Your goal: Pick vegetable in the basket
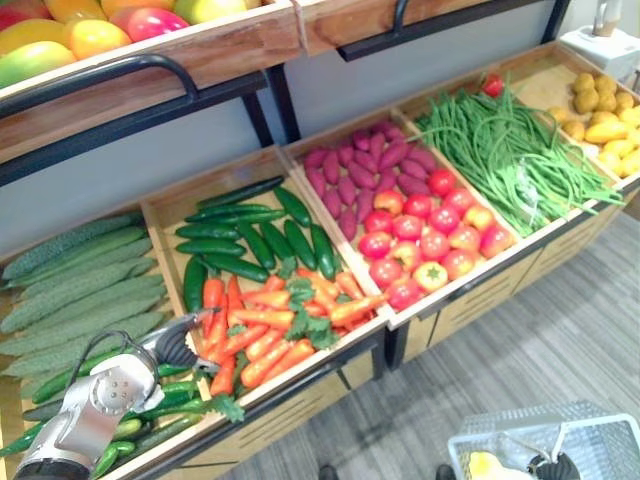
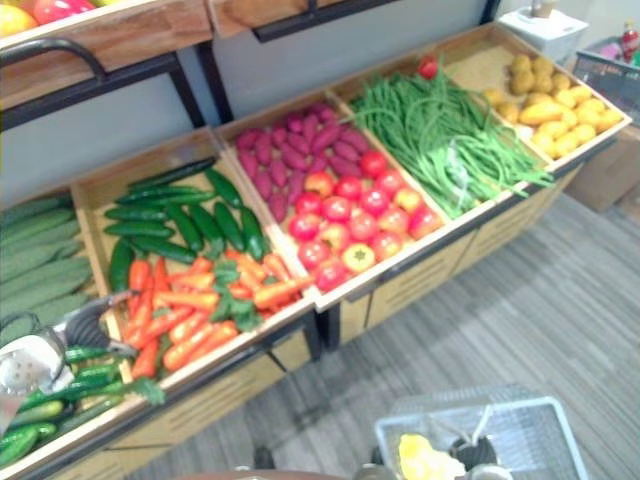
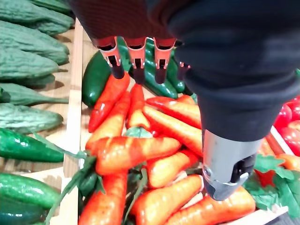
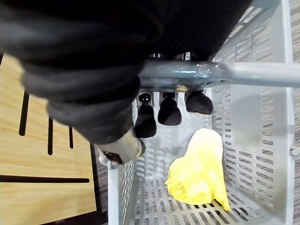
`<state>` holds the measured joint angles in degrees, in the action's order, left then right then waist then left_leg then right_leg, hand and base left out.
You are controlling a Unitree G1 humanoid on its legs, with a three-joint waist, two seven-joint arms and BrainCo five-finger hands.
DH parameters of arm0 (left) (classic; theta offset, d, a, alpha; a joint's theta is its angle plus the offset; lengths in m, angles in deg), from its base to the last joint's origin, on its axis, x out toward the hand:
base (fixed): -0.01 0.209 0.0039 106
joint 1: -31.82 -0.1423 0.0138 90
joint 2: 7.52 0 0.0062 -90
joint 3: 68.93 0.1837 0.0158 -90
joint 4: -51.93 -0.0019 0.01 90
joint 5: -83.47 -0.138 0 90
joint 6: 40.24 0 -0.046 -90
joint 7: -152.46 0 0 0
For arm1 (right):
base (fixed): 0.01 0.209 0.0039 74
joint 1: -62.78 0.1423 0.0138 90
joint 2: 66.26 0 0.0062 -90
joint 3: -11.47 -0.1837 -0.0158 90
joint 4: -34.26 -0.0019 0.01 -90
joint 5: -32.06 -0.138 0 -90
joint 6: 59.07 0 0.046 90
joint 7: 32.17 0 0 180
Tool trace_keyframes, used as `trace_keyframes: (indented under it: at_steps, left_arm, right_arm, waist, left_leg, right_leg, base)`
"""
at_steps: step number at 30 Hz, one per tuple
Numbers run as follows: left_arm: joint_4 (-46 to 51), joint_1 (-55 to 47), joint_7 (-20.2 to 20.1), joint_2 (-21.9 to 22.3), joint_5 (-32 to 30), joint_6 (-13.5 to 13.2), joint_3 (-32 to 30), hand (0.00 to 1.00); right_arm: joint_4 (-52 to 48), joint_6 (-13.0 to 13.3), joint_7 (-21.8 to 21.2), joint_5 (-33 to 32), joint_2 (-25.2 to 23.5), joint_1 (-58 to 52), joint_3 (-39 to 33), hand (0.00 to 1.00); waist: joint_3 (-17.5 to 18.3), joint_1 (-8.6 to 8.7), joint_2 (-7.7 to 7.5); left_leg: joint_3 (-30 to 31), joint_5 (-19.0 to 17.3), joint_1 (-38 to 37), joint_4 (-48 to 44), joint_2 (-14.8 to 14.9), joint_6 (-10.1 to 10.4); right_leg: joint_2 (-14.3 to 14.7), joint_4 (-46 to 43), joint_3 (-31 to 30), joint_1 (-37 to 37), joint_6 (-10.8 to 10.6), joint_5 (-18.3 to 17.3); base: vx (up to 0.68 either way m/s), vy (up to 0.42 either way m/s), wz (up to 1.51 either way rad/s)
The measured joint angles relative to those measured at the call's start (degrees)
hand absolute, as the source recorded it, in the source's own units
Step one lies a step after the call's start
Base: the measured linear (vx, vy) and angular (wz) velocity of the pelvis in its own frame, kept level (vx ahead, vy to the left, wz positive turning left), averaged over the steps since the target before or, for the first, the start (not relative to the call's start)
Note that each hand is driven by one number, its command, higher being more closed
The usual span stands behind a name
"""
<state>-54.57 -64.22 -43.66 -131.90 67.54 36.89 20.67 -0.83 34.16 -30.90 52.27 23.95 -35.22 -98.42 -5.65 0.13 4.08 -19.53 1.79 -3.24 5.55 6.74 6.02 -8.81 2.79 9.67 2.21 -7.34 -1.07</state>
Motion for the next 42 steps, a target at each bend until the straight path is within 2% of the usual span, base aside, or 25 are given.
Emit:
trace_keyframes:
  at_steps: [4, 8, 16, 24, 31, 34, 42]
  left_arm:
    - [0.1, -1.1, -1.1, -0.1, 0.0, -0.8, 0.3, 0.00]
    - [1.0, -2.3, -2.3, -2.3, 0.1, -0.8, 1.2, 0.00]
    - [1.1, -3.3, -3.2, -2.4, 1.8, -0.8, 2.3, 0.00]
    - [-3.0, -2.6, -2.0, -2.4, -0.9, -0.4, 2.3, 0.00]
    - [-6.9, -1.6, -0.4, -2.3, -3.4, -0.2, 2.3, 0.00]
    - [-7.0, -0.6, 0.1, -1.8, -4.2, 1.0, 2.2, 0.00]
    - [-7.0, 2.3, 2.3, 0.4, -5.6, 1.1, 2.1, 0.00]
  right_arm:
    - [0.0, 0.0, -0.7, 0.0, 0.9, -0.2, 0.2, 1.00]
    - [0.0, 0.1, -1.0, 0.0, 0.9, -0.1, 0.8, 1.00]
    - [0.0, 0.1, -1.7, 0.0, 1.0, -0.5, 2.3, 1.00]
    - [0.2, 0.1, -1.9, 0.1, 1.0, -0.6, 2.5, 1.00]
    - [1.6, 0.1, -1.9, 0.1, 0.9, -0.5, 3.5, 1.00]
    - [1.9, 0.1, -2.0, 0.1, 0.9, -0.6, 3.5, 1.00]
    - [1.9, 0.1, -2.3, 0.1, 0.8, -0.4, 3.4, 1.00]
  waist:
    - [0.2, 0.01, 0.30]
    - [0.2, -0.01, 0.32]
    - [0.2, -0.07, 0.28]
    - [0.3, 0.01, 0.17]
    - [0.4, -0.23, -0.52]
    - [0.5, -0.33, -0.76]
    - [0.3, -0.27, -1.02]
  left_leg:
    - [0.0, 0.0, -0.2, 0.0, 0.0, 0.0]
    - [0.1, 0.0, -0.5, 0.0, 0.0, 0.0]
    - [0.3, 0.0, -0.6, 0.2, 0.0, 0.0]
    - [1.2, 0.0, -0.1, 0.1, 0.0, 0.0]
    - [1.3, 0.1, -0.1, 0.3, 0.0, -0.1]
    - [1.3, 0.1, -0.1, 0.4, 0.0, -0.1]
    - [1.2, 0.0, 0.8, 0.4, 0.0, 0.0]
  right_leg:
    - [0.0, -0.2, 0.0, 0.1, 0.0, 0.0]
    - [-0.1, -0.5, 0.0, 0.2, 0.0, 0.0]
    - [-0.1, -0.8, 0.1, 0.2, 0.0, 0.0]
    - [-0.1, -0.7, 0.9, 0.4, 0.0, 0.0]
    - [-0.1, -0.7, 1.0, 0.4, 0.0, 0.0]
    - [-0.2, -0.6, 1.0, 0.4, -0.1, 0.0]
    - [-0.2, 0.1, 1.0, -0.2, -0.3, 0.2]
  base:
    - [0.00, 0.000, 0.00]
    - [0.00, 0.000, 0.00]
    - [0.00, 0.000, 0.00]
    - [0.00, -0.002, 0.05]
    - [0.00, 0.000, 0.00]
    - [0.00, 0.000, 0.00]
    - [0.00, 0.000, 0.00]
